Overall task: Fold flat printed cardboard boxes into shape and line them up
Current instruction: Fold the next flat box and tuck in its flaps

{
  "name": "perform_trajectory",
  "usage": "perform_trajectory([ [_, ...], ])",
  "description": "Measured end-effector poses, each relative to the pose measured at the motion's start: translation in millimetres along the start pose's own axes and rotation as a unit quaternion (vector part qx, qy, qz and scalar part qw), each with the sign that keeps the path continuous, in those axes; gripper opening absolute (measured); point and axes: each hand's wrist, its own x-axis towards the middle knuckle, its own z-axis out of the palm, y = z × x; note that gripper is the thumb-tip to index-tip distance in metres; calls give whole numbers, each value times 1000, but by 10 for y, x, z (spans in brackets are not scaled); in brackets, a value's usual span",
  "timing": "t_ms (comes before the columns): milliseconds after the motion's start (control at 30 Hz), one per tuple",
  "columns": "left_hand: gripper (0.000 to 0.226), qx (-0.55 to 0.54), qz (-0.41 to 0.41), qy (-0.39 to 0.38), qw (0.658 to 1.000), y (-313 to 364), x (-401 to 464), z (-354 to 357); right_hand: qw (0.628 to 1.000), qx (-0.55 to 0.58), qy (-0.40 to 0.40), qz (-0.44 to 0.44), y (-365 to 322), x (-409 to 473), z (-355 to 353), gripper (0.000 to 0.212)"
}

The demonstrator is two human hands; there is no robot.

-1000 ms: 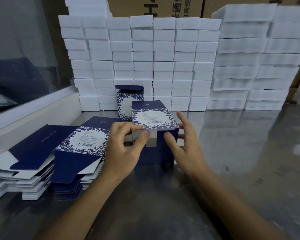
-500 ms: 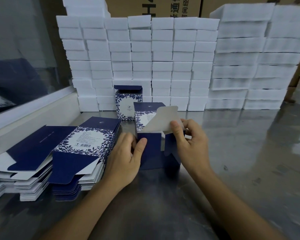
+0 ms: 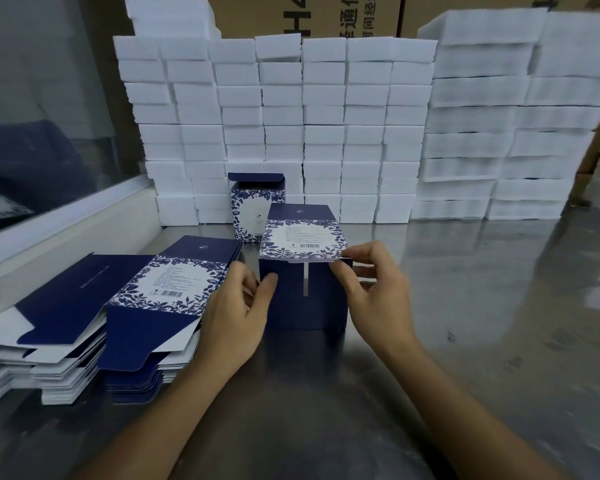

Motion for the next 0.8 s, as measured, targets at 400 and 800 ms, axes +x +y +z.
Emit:
perform_trajectory([
  [400, 56, 106, -6, -114, 988, 16, -43, -2, 1000, -1, 16, -10, 59, 30, -26, 25],
  [800, 35, 236, 13, -246, 940, -39, -27, 47, 999, 3, 32, 1, 87, 58, -53, 24],
])
